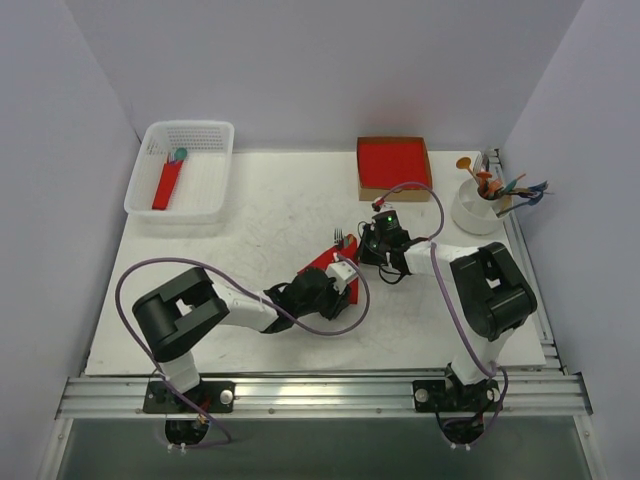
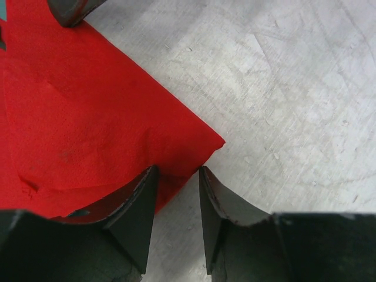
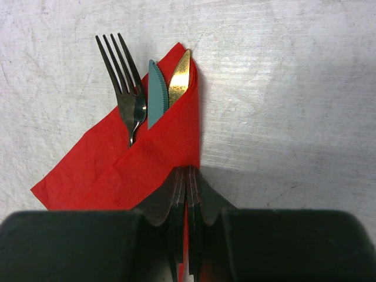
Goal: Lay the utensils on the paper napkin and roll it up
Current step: Roll the napkin at the center of the board.
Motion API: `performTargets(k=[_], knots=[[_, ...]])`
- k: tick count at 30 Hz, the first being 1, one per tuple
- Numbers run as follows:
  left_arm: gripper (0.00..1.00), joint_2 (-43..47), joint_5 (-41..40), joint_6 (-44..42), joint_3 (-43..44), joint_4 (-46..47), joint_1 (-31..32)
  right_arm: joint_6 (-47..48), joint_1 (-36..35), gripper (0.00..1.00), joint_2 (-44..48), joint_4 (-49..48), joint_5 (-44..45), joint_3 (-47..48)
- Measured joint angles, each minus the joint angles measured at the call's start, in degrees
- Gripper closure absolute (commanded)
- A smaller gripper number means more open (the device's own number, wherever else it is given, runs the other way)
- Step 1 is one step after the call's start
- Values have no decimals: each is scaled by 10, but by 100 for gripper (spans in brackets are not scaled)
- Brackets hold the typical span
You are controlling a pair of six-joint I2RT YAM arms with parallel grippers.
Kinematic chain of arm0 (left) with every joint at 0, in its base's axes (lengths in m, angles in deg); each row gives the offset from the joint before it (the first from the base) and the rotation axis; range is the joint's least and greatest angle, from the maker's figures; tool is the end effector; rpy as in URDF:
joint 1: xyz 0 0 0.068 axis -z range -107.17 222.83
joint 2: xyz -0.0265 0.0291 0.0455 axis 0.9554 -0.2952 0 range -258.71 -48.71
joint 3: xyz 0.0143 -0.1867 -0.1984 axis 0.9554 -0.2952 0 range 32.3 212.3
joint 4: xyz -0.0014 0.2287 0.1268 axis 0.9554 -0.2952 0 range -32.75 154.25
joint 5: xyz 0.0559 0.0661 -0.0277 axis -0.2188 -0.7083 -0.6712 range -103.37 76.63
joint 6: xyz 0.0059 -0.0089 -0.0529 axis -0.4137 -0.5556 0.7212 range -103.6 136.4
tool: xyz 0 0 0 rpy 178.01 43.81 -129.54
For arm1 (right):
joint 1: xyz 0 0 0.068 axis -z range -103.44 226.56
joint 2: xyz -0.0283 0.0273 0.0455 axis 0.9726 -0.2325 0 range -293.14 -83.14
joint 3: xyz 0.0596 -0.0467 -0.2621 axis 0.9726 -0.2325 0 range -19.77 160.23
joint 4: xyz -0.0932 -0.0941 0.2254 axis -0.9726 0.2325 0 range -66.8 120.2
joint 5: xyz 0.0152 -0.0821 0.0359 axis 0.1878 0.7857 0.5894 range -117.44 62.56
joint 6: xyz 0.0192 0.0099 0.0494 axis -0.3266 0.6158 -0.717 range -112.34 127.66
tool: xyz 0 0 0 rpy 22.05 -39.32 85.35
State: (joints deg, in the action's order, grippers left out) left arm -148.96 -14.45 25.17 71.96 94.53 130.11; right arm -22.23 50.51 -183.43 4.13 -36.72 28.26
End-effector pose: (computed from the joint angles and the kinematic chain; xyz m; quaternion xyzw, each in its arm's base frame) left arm 0.1812 -0.2807 0.1339 0.3520 0.7927 -0.2643 0.4217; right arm 0.3172 0.1614 0.1565 -0.0091 0.8775 0.2852 0.3854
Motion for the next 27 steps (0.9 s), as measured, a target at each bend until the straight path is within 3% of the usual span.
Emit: performTargets(k=[11, 27], knots=[[50, 69, -13, 14, 37, -78, 0, 0, 0, 100, -3, 0, -2, 3], [42, 12, -59, -5, 95, -116, 0, 1, 0, 100, -8, 1, -7, 10]])
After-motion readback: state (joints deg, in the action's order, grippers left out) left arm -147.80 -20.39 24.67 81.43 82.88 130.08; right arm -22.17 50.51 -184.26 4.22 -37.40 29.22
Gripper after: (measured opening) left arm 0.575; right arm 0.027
